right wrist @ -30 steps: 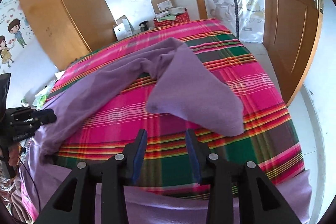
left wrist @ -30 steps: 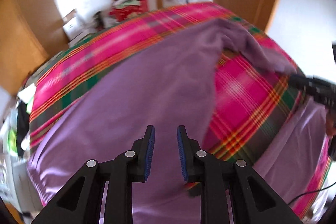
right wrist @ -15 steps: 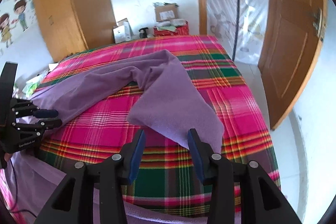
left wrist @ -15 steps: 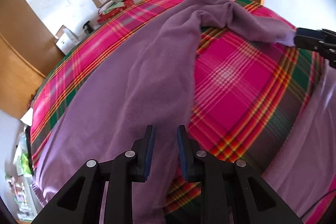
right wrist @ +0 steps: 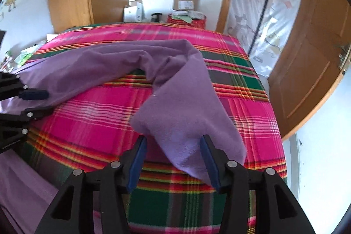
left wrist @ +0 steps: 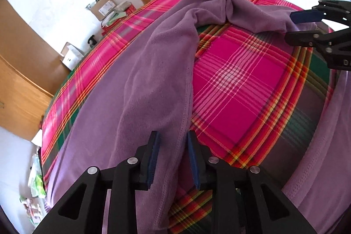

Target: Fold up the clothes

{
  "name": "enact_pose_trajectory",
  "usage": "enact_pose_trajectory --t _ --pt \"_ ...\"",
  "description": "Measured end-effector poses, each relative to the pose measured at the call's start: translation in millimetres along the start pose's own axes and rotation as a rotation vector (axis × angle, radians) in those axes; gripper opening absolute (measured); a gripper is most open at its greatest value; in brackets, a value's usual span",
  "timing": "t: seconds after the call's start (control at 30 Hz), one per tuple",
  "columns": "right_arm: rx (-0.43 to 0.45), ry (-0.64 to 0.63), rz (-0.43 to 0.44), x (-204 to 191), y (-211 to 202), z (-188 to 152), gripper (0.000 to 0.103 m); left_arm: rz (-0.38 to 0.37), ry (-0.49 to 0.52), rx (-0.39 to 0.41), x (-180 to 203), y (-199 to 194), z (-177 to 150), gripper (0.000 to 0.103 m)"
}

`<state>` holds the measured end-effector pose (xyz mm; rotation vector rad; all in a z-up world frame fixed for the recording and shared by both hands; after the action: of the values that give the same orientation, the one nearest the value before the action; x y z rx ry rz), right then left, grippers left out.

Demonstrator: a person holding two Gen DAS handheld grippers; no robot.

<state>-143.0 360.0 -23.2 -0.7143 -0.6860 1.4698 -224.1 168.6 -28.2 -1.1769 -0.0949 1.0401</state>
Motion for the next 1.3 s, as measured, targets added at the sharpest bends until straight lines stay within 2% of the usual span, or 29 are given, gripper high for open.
enact_pose_trajectory --t 0.07,0.2,0.27,0.37,0.43,0.47,0.53,0.63,0.8,1.13,1.23,1.3 --pt "-0.006 0.034 0.008 7.3 2.6 0.0 0.051 -0.023 -0.023 -0.011 -2.3 1.2 0.4 0.027" --pt "0.007 0.117 0.023 23.7 0.5 1.2 0.039 -0.086 -0.085 -0.035 -10.0 4.0 0.8 0.025" --pt "0.020 0.150 0.017 32.2 -2.2 2.5 0.039 -0.095 -0.104 -0.040 -12.8 5.7 -1.2 0.011" --pt "0.040 0.180 -0.006 42.7 -7.8 5.6 0.038 -0.112 -0.130 -0.046 -16.9 7.8 -4.0 0.009" --pt "0.050 0.205 -0.023 51.7 -9.4 7.4 0.033 -0.121 -0.142 -0.043 -19.3 8.1 -4.1 0.007" --pt "0.051 0.218 -0.029 55.4 -9.6 7.8 0.031 -0.124 -0.149 -0.042 -18.8 7.2 -5.0 0.007" --pt "0.052 0.240 -0.042 63.1 -9.8 8.0 0.022 -0.129 -0.166 -0.039 -20.8 4.2 -6.3 0.007" --pt "0.059 0.253 -0.057 71.5 -10.8 8.1 0.019 -0.134 -0.192 -0.032 -26.0 0.1 -8.0 0.007" --pt "0.081 0.255 -0.122 87.5 -14.9 14.9 0.009 -0.141 -0.258 -0.003 -43.8 -11.6 -10.5 0.007" --pt "0.100 0.272 -0.313 142.3 -19.8 26.8 0.003 -0.177 -0.328 0.000 -62.3 -16.2 -20.5 0.006" --pt "0.094 0.301 -0.349 162.4 -16.9 26.4 0.002 -0.185 -0.334 -0.002 -63.6 -16.8 -21.4 0.006" --pt "0.093 0.336 -0.339 174.0 -15.1 25.4 0.002 -0.188 -0.337 -0.004 -64.3 -17.2 -21.9 0.006"
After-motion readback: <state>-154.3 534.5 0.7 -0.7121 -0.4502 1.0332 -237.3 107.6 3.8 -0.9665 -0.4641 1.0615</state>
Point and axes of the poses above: each gripper's, at about its wrist camera, not at the fingertips, and y roughly the way its jaws point, x to its right, z to its top, the point moved 5 cm from there along y, roughly the way its jaws point, and after that the axes turned 7 degrees about z, right-handed, at the moved point
